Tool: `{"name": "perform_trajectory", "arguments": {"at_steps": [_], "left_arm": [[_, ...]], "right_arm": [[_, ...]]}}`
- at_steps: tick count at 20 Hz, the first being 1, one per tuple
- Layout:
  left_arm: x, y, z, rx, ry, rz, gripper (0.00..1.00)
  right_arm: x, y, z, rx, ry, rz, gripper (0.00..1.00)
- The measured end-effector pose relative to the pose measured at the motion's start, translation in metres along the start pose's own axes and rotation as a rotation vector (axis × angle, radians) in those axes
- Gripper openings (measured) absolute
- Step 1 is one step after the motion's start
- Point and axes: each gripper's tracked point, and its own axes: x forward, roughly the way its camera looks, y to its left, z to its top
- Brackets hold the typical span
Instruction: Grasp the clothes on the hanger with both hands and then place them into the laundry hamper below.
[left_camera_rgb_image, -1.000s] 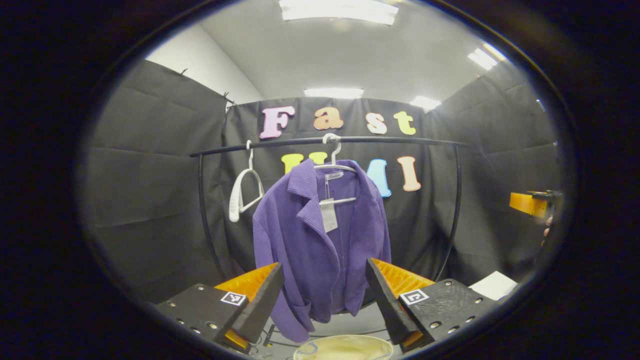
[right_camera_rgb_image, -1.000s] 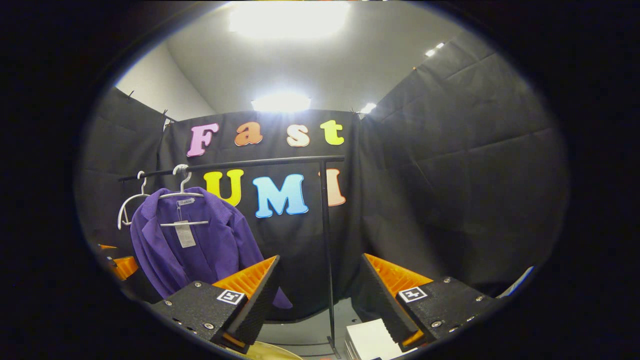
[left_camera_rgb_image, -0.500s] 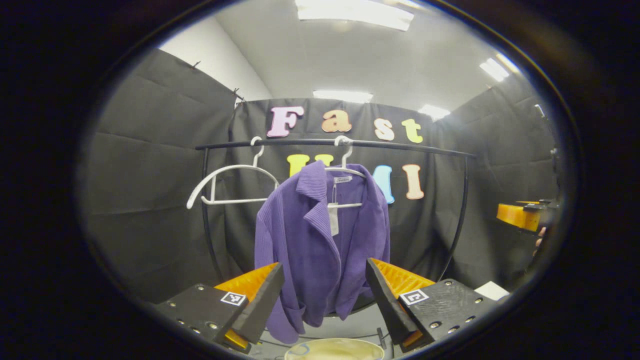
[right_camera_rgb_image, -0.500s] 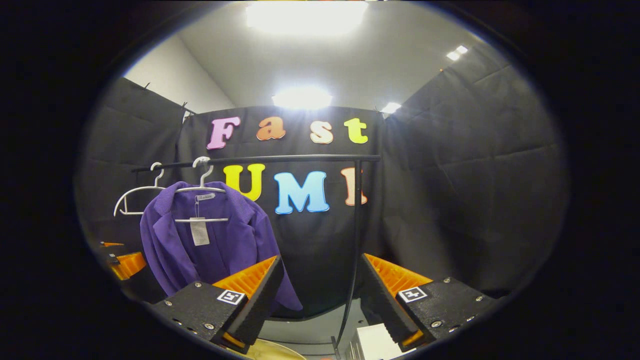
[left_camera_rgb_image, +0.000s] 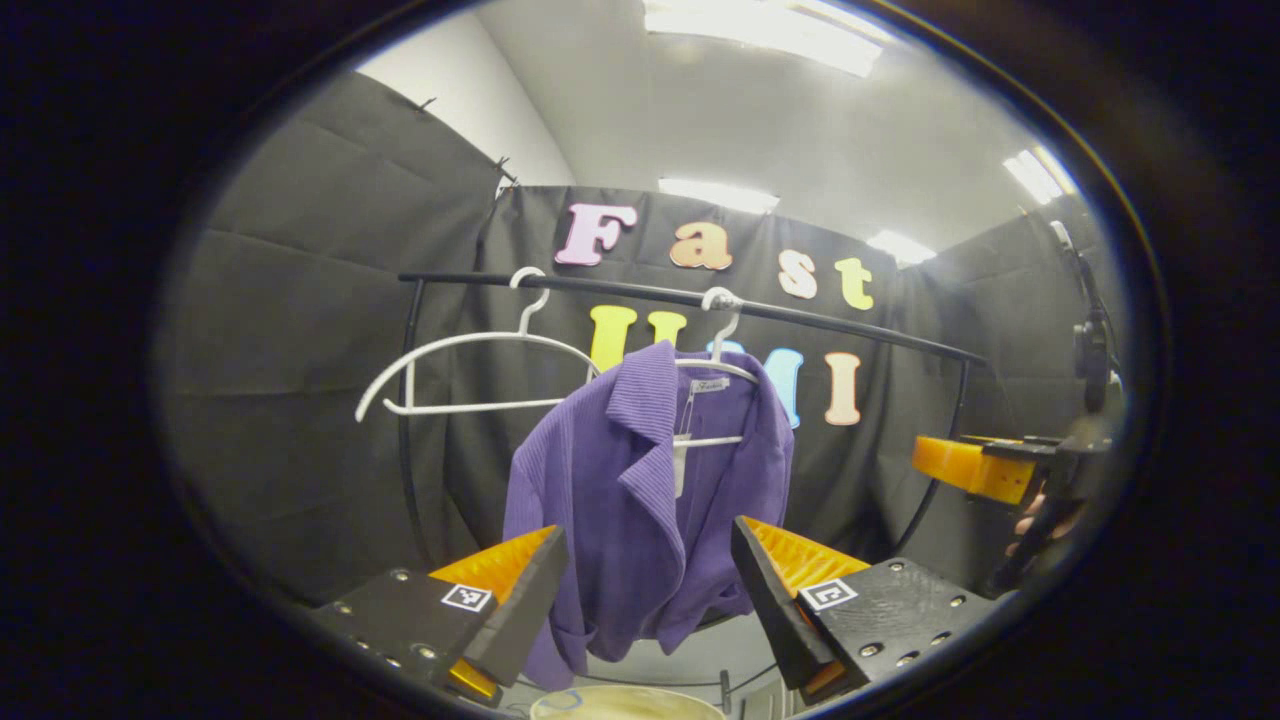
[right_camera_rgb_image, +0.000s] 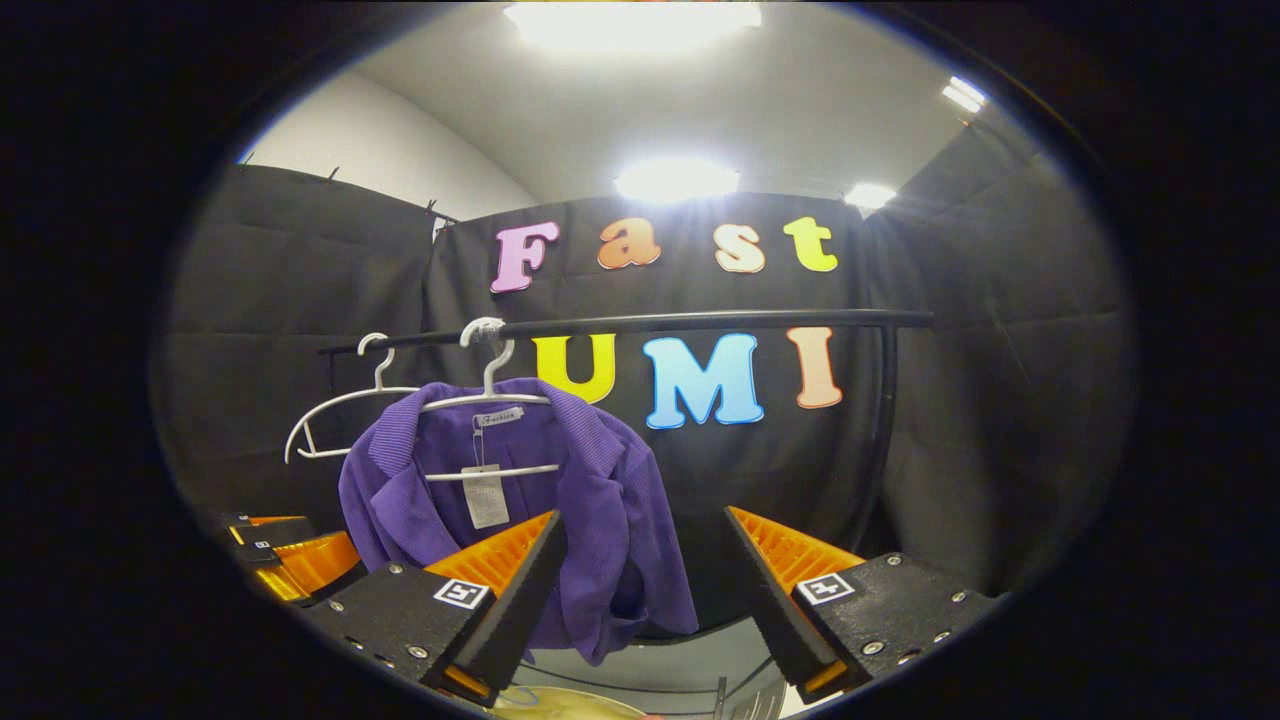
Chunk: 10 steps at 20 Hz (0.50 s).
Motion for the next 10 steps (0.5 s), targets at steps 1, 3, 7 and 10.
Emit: {"name": "perform_trajectory", "arguments": {"at_steps": [1,3,7,10], "left_arm": [[0.009,-0.004,0.003,-0.023,0.001,-0.002,0.99],[0.031,-0.004,0.012,-0.035,-0.002,0.017,0.99],[0.079,0.001,0.023,-0.016,0.001,0.121,0.99],[0.115,0.003,0.021,-0.001,0.011,0.186,0.99]], "right_arm": [[0.012,0.004,0.002,0.004,-0.007,0.015,0.94],[0.043,0.016,-0.002,0.040,0.001,0.059,0.96],[0.097,0.034,-0.016,0.098,0.033,0.130,0.96],[0.133,0.043,-0.033,0.118,0.061,0.163,0.95]]}}
